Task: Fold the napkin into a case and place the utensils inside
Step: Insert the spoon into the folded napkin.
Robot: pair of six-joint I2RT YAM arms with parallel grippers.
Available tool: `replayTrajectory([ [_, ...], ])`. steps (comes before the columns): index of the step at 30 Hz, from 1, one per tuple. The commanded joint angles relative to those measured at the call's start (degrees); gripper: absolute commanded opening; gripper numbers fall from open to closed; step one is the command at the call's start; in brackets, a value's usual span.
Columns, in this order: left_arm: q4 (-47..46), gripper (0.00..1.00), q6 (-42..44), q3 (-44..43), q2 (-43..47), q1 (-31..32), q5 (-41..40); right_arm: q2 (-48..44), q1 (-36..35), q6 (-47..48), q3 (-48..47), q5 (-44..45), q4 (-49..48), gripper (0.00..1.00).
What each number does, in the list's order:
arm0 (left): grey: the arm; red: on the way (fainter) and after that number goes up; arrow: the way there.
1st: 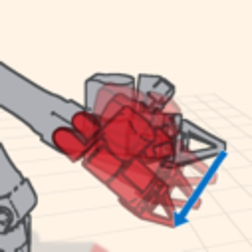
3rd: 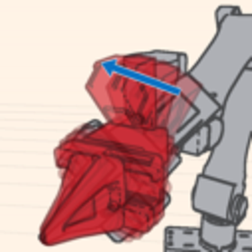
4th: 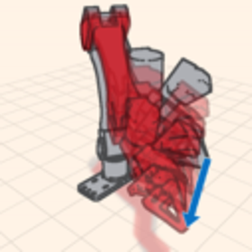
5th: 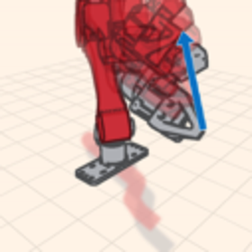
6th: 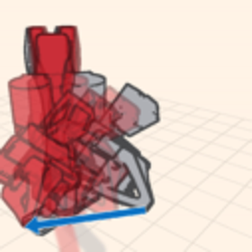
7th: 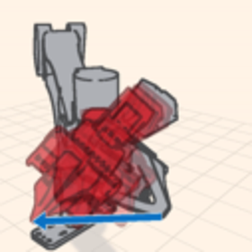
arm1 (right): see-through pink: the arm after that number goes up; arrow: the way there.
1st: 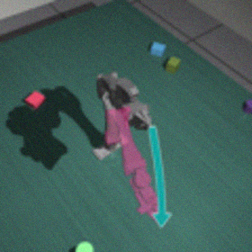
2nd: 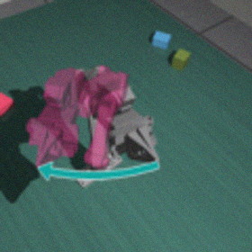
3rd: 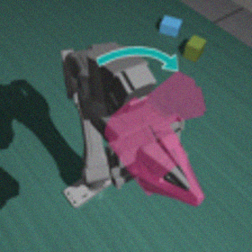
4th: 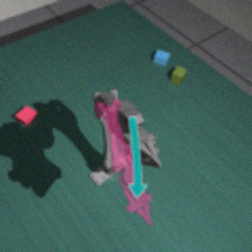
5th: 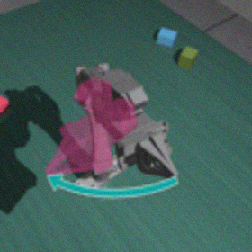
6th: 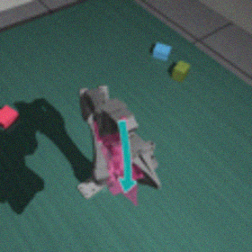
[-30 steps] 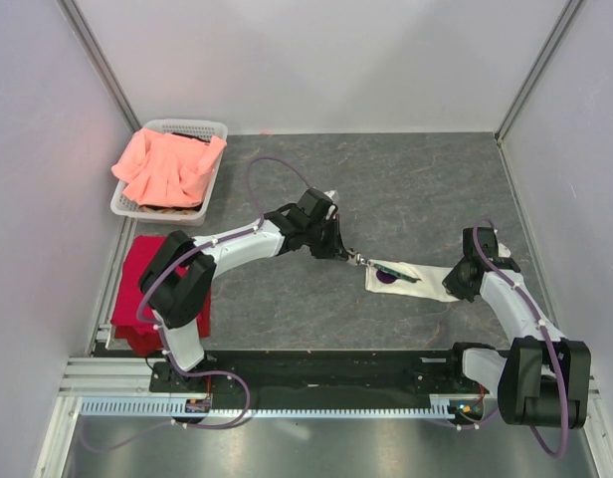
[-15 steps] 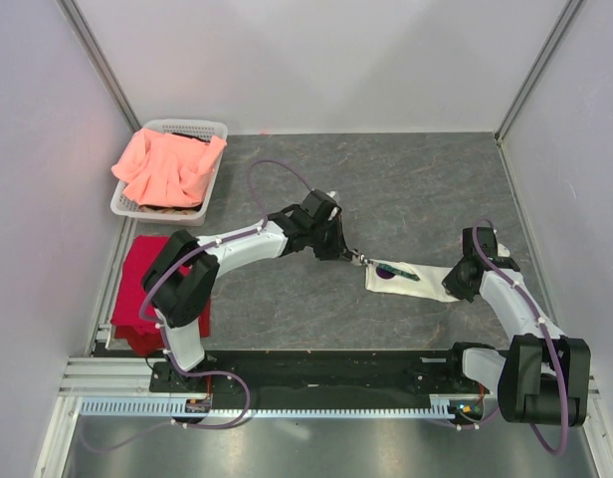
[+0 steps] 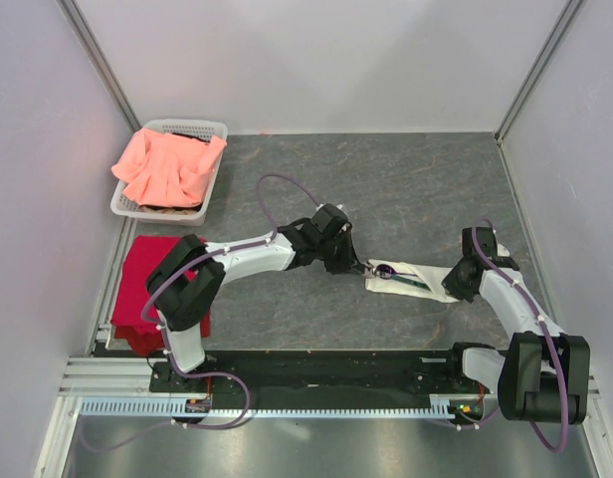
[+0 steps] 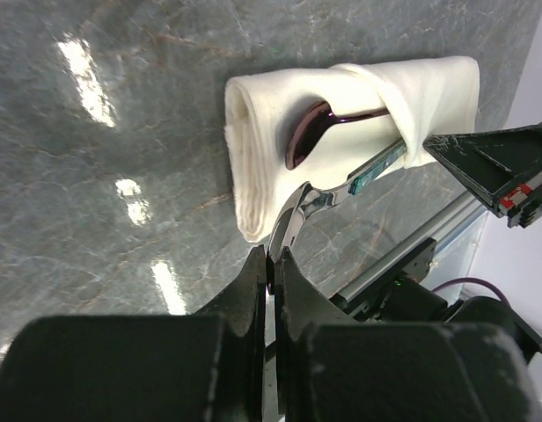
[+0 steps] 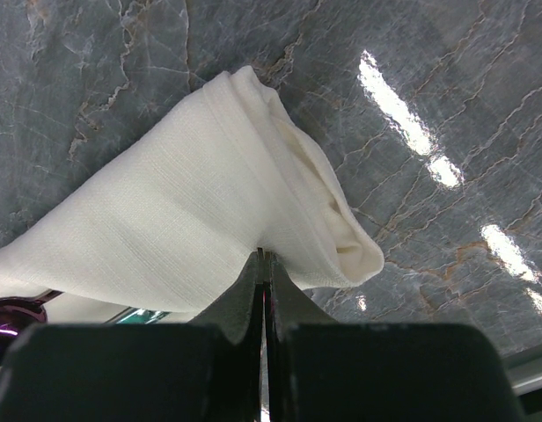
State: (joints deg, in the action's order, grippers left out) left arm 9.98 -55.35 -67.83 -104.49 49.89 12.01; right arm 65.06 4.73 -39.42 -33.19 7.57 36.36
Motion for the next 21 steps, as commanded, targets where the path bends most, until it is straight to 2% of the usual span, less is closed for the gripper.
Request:
replayTrajectory([
  [1, -5.6, 0.02, -7.0, 1.6, -0.5, 1.2, -2.1, 0.7, 0.3, -0.4, 0.2, 0.2, -1.0, 0.00],
  [7, -9.7, 0.02, -13.2, 5.7, 0.0, 2.4, -5.1, 0.4, 0.3, -0.2, 0.1, -0.5, -0.7, 0.00],
  [21, -13.0, 0.02, -18.6, 4.8, -2.5, 5.0, -8.7, 0.9, 0.3, 0.1, 0.2, -0.9, -0.9, 0.00],
])
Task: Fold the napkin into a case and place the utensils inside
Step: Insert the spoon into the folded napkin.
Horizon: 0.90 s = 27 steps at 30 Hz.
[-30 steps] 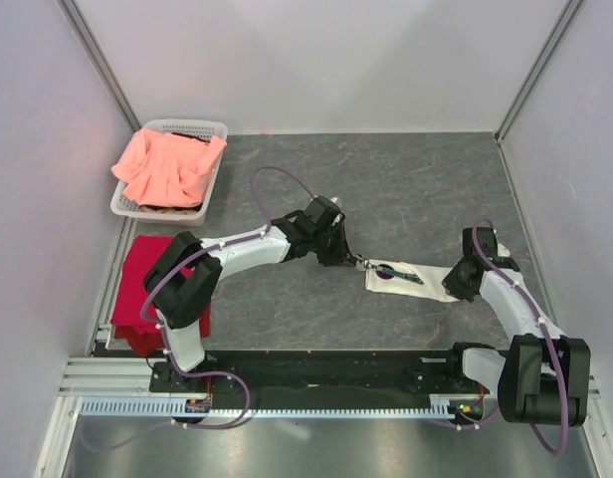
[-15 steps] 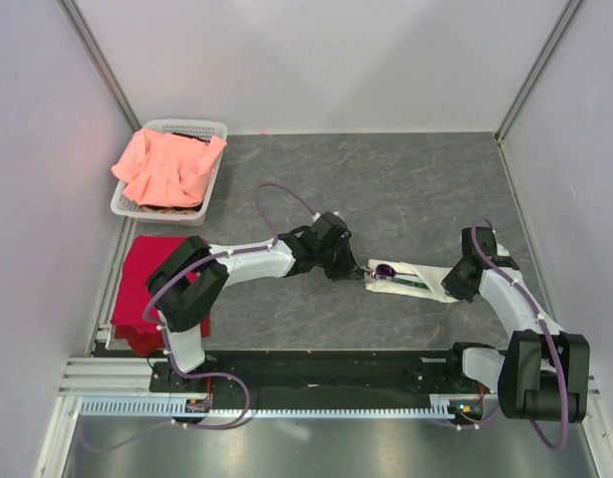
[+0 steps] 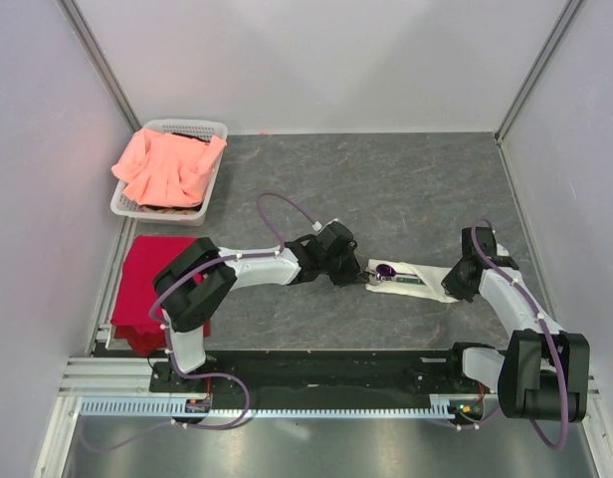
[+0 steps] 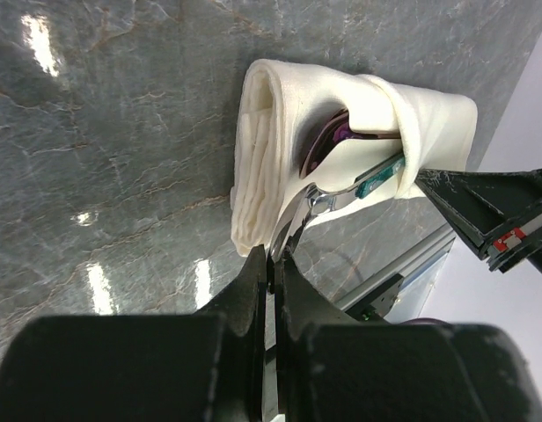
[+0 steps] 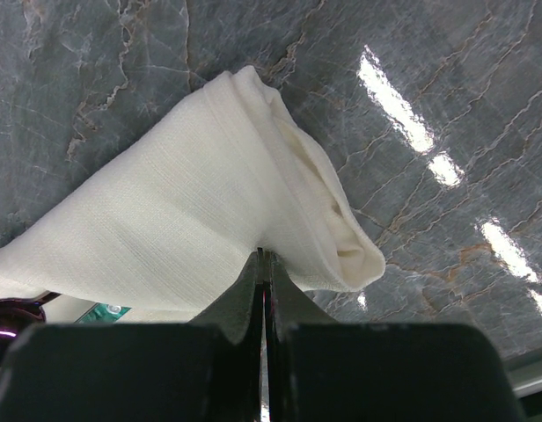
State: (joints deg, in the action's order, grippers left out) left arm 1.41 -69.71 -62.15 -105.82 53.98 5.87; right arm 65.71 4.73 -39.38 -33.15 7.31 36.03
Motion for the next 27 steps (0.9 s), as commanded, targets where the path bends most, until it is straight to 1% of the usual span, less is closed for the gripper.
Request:
replayTrajectory([
  [1, -4.5, 0.02, -4.6, -1.0, -1.8, 1.0, -2.4, 0.3, 0.3, 0.2, 0.2, -0.5, -0.7, 0.00],
  [12, -4.7, 0.02, -4.2, -5.1, -5.8, 2.4, -1.2, 0.6, 0.3, 0.4, 0.3, -0.9, -1.0, 0.00],
  [27, -2.9, 0.02, -3.9, -8.4, -7.5, 4.2, -2.0, 0.5, 0.3, 0.7, 0.4, -1.2, -1.0, 0.00],
])
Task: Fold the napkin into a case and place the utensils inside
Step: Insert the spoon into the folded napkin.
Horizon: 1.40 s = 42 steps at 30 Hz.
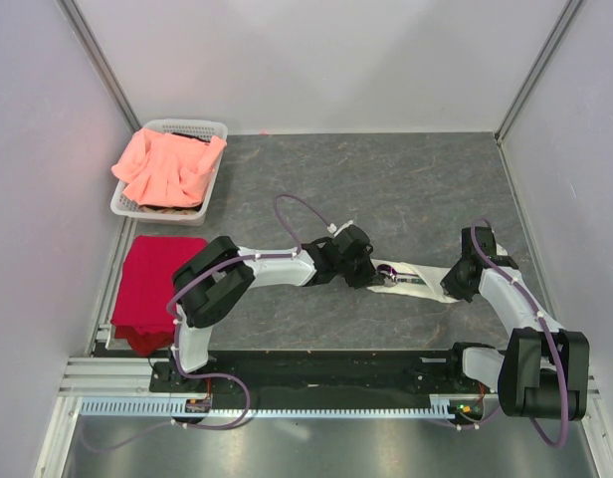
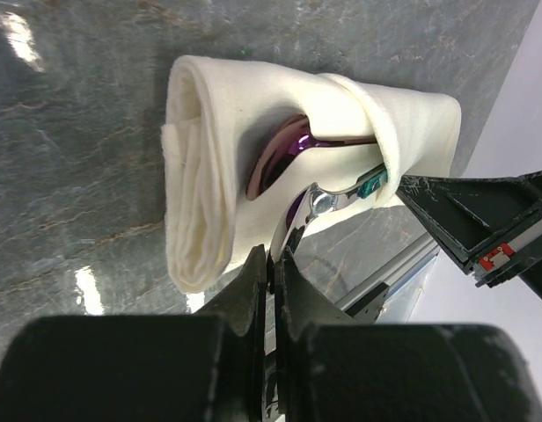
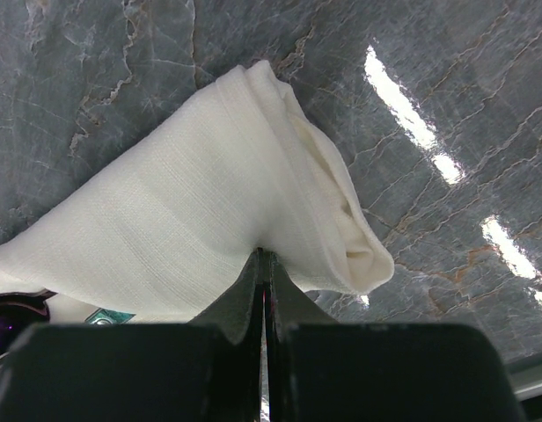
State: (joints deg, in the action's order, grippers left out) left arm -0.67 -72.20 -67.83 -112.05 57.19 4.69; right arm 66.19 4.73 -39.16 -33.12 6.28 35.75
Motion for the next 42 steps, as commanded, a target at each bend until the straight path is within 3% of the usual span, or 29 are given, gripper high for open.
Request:
replayTrajectory([
  [1, -0.7, 0.02, -1.3, -3.0, -1.5, 0.9, -0.8, -0.1, 0.3, 0.5, 0.3, -0.2, -0.8, 0.00],
  [17, 0.1, 0.04, 0.6, -5.3, -4.1, 0.8, 0.0, 0.0, 0.3, 0.6, 0.5, -0.2, -0.9, 0.00],
  [22, 0.1, 0.26, 2.4, -4.8, -2.7, 0.7, 0.5, -0.4, 0.3, 0.7, 0.5, -0.2, -0.9, 0.00],
  [26, 0.1, 0.39, 4.1, -3.8, -0.5, 0.6, 0.1, -0.5, 0.3, 0.7, 0.4, -0.4, -0.9, 0.00],
  [33, 0.1, 0.50, 5.8, -2.0, 3.3, 0.7, 1.3, -3.3, 0.3, 0.8, -0.5, 0.5, -0.2, 0.00],
  [35, 0.1, 0.67, 6.0, -1.3, 4.1, 0.8, 2.1, -4.3, 0.2, 0.7, -1.5, 0.8, 0.5, 0.00],
  [42, -1.0, 0.73, 6.2, 4.6, 10.3, 0.9, 4.1, -8.9, 0.1, 1.5, -7.6, 4.4, 7.0, 0.00],
])
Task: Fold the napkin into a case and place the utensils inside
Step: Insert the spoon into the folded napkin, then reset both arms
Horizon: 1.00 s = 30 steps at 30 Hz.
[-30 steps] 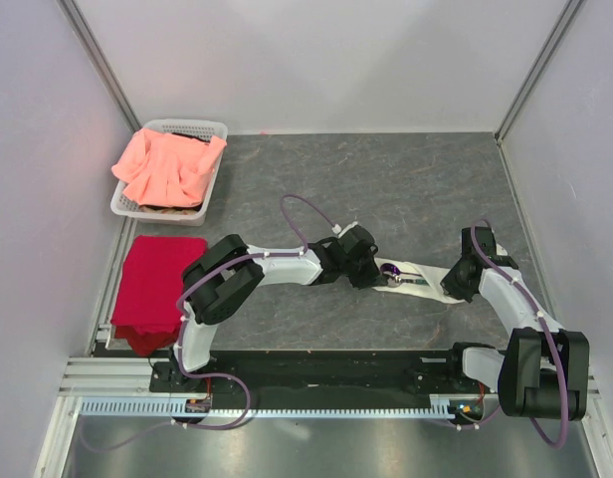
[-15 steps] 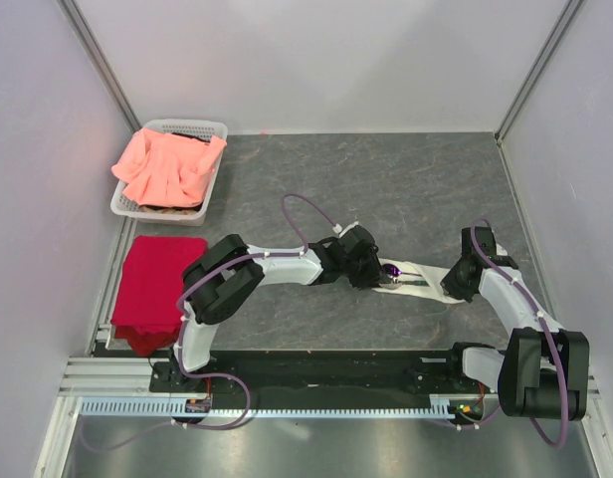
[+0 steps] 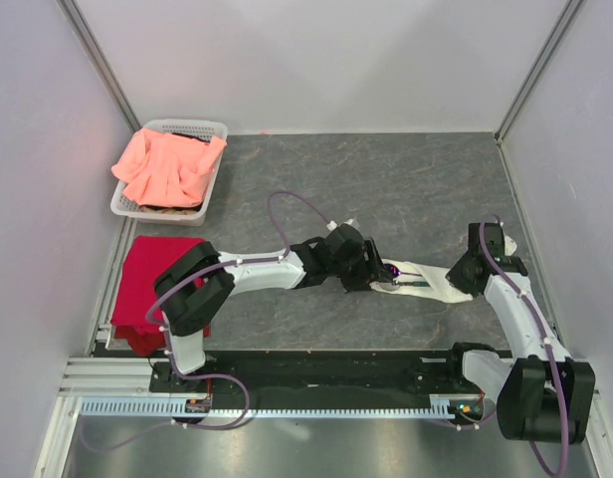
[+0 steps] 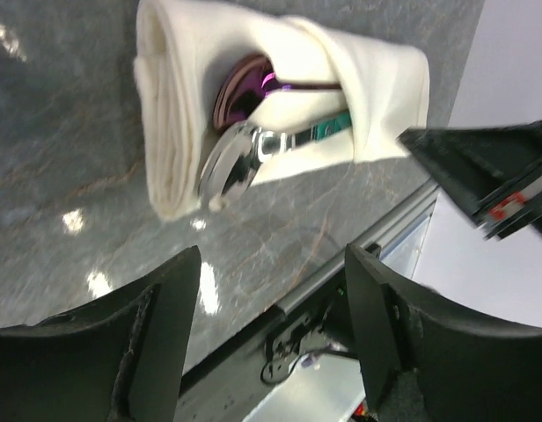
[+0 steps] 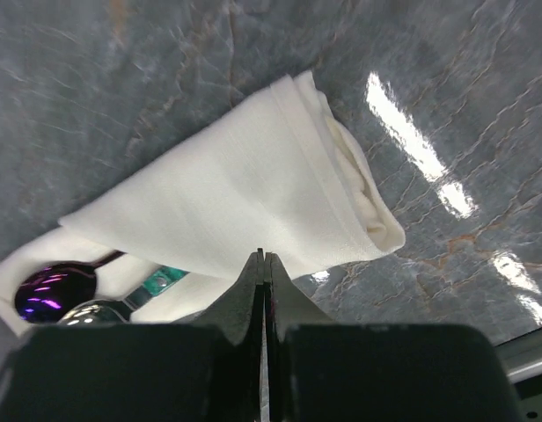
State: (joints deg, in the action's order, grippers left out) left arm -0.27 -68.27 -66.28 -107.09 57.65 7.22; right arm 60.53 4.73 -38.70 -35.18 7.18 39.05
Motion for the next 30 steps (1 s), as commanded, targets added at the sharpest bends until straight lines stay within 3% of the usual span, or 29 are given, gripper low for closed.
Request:
replayTrajectory([
  [1, -1.5, 0.74, 2.5, 3.7, 6.8, 0.4, 1.8, -3.6, 0.0, 1.7, -7.2, 3.9, 4.2, 0.00],
  [5, -1.6, 0.76, 5.2, 5.7, 12.0, 0.4, 2.6, -4.5, -3.2, 5.5, -11.7, 3.5, 5.7, 0.00],
  [11, -3.8, 0.77, 15.3, 13.1, 26.8, 0.4, 2.1, -3.1, -19.7, 7.1, -18.1, 6.0, 4.7, 0.00],
  [18, -2.2, 0.80, 24.4, 23.7, 44.9, -0.2, -0.9, -0.4, -40.7, 7.5, -20.1, 2.6, -5.2, 0.11],
  [21, -1.0, 0.81, 23.6, 27.2, 50.6, -0.7, -0.8, -0.5, -43.5, 7.7, -18.4, 0.8, -9.7, 0.22],
  [23, -1.8, 0.81, 22.5, 29.2, 53.5, -0.7, -0.7, -2.0, -43.6, 8.0, -15.9, 0.4, -12.5, 0.41],
  [24, -2.4, 0.81, 21.5, 31.4, 56.2, -0.7, -1.0, -3.3, -43.7, 8.5, -14.4, 0.6, -13.3, 0.55],
  [27, -3.8, 0.83, 21.1, 34.1, 59.9, -0.7, -2.5, -4.1, -43.6, 8.9, -12.9, 0.6, -15.7, 0.79],
  [30, -4.5, 0.84, 22.0, 33.9, 60.7, -0.8, -2.4, -5.5, -43.6, 8.4, -11.0, -1.1, -17.3, 0.83],
])
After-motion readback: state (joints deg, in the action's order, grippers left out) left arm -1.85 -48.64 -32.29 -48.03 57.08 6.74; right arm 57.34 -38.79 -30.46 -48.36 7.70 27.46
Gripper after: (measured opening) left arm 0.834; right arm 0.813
